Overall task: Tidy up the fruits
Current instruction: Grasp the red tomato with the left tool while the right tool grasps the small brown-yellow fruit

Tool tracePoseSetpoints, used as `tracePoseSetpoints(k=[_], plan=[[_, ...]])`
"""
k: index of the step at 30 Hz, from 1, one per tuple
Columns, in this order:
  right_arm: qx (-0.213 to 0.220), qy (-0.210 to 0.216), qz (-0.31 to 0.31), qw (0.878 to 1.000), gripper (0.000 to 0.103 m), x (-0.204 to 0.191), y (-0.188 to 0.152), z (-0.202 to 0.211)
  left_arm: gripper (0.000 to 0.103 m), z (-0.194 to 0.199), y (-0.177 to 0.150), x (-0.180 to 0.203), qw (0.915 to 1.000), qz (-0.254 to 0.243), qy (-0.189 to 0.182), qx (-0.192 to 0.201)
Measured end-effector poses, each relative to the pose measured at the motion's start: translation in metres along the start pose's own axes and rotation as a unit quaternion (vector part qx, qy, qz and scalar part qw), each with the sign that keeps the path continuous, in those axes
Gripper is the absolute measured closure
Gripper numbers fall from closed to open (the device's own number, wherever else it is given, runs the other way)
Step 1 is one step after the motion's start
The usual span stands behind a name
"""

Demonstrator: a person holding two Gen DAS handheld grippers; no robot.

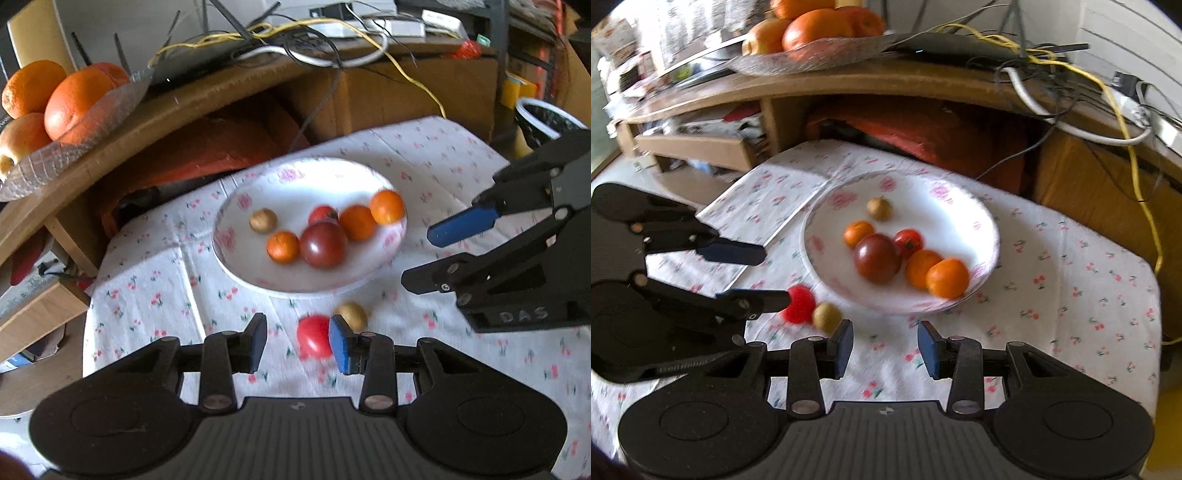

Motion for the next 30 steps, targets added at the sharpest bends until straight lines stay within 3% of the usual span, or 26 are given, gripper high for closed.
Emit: tracePoseSetpoints(k=[9,18,25,30], plan=[[-0.022,0.052,0.032,0.998,0.069,-0.014,0.000,-0.028,0.057,0.001,-0.018,-0.007,0.9995,-0.009,-0.027,-0.013],[-0.029,0.077,0.047,0.996,0.070,-0.022,0.005,-0.051,0.057,-0.003,-0.025,-0.013,0.9988,-0.005,-0.046,-0.019],[-0.027,0.082,0.052,0.995,0.084,-0.026,0.009,-0.052,0.057,-0.005,-0.024,-0.016,0.9985,-0.002,-0.053,-0.016],[-0.036,0.078,0.040,0.995,0.085,-0.018,0.005,-0.049,0.057,-0.012,-0.019,-0.016,0.9980,0.010,-0.061,-0.014]])
Point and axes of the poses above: each gripper's, at about its wrist camera, not at the fingertips, and z roughly against the way its jaws point, x to its right, y to its top, the point moved 2 cm from there along -z, roughly the way its jaws point, and after that the axes turned 4 degrees about -x, right-handed, at the moved point
